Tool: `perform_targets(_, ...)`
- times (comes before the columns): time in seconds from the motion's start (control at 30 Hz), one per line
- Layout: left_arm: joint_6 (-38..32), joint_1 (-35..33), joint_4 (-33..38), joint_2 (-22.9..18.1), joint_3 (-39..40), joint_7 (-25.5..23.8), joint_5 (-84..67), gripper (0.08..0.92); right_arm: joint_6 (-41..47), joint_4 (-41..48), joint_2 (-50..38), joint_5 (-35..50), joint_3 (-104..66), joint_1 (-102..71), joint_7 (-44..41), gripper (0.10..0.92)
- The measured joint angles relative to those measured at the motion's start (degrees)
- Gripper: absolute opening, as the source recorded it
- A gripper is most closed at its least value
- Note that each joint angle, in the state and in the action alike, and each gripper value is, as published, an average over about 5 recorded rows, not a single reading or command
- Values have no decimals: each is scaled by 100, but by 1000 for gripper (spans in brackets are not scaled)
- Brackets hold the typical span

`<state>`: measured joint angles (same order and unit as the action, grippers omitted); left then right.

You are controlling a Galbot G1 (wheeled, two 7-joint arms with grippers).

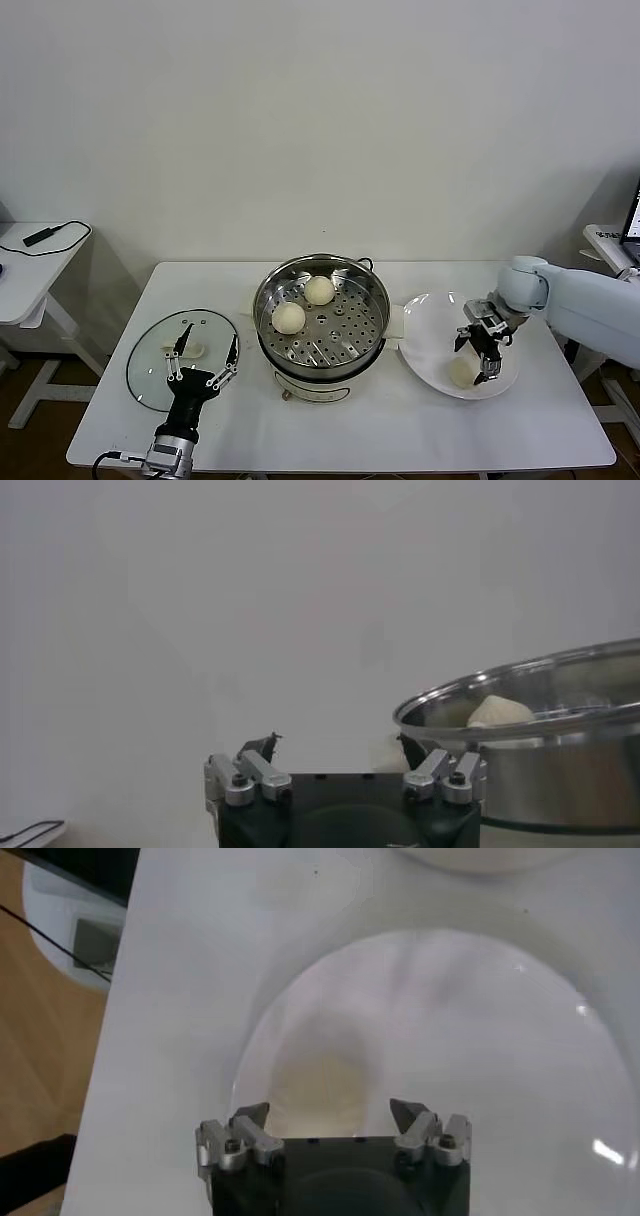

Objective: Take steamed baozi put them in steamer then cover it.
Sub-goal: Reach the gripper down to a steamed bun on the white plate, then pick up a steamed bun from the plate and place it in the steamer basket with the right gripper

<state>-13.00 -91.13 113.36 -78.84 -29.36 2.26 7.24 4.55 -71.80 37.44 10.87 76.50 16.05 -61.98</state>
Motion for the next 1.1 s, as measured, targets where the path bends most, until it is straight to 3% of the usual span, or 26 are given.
perform_targets(0.1, -1, -7, -8, 1, -8, 1, 0, 823, 1, 15, 2, -55, -55, -96, 38, 814)
perform_targets(0.33, -6, 1, -32, 22, -19, 1, -6, 823, -2, -10, -60, -134, -112, -164, 114, 687)
perform_targets(0.43, -6, 6, -37, 21, -15, 2, -9, 823, -13, -69, -108, -154, -121, -141, 122, 668)
perform_targets(0.73, 4, 10, -17, 37, 16, 2, -14, 823, -279, -383, -146, -225, -28, 538, -63, 662)
perform_targets(1.1, 14, -1, 57, 76, 38, 3, -33, 823, -1292, -956, 438, -49, 102, 2230, -357, 670)
